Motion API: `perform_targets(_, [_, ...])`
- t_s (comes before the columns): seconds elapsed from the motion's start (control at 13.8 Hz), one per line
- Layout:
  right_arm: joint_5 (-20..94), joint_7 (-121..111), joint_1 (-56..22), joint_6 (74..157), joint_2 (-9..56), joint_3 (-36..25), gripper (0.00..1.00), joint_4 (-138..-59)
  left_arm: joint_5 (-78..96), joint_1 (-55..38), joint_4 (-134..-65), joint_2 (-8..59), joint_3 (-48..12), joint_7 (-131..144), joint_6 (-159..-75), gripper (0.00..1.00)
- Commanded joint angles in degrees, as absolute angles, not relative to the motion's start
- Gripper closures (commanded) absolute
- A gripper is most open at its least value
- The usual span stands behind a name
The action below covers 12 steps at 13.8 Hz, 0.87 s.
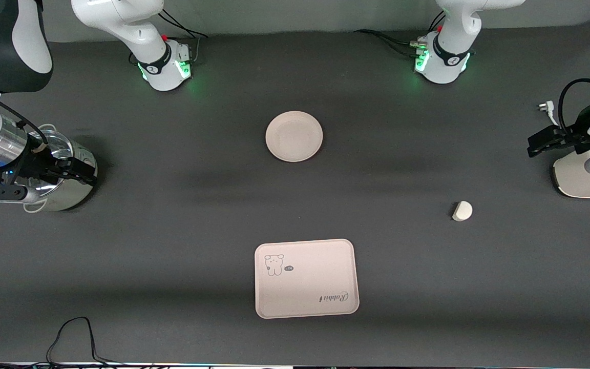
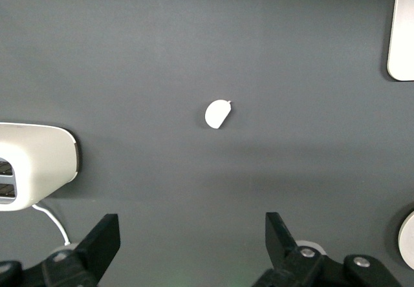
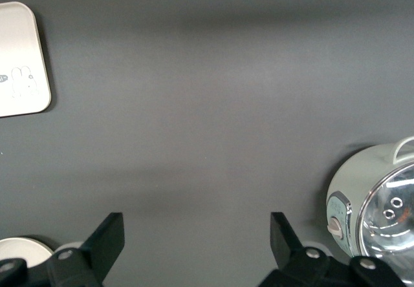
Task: Place bun in plate and plate on tray
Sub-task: 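Move the left gripper toward the white bun while the right gripper rises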
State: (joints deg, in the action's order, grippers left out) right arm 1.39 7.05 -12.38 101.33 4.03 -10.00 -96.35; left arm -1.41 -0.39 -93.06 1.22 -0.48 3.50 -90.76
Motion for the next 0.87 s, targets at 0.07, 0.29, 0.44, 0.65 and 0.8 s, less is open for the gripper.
perform_targets(0.07, [1.4,6.9,-12.7,102.7,3.7,-10.3,0.0,-96.6,-1.7,-0.8,-90.7,5.3,-0.7,2.6,-90.3,0.0])
perform_targets(0.29, [1.6,7.0,-12.8,102.8,6.0,-10.0,0.0,-96.1,-1.7,-1.0,-91.1,9.6,-0.7,2.5,-93.6,0.0])
perform_targets(0.44, [5.7,7.0,-12.9,104.0,7.8,-9.8,0.0,-96.1,-1.6,-1.1,-91.8,12.3,-0.8,2.5,-95.7,0.0])
perform_targets(0.65, [7.1,6.8,-15.5,108.2,12.4,-9.4,0.0,-96.1,-1.6,-1.2,-94.7,14.1,-0.9,2.7,-100.6,0.0])
perform_targets(0.8, [10.8,7.0,-16.6,108.9,12.6,-9.4,0.0,-96.2,-1.6,-1.2,-96.1,15.7,-1.0,2.7,-102.6,0.0])
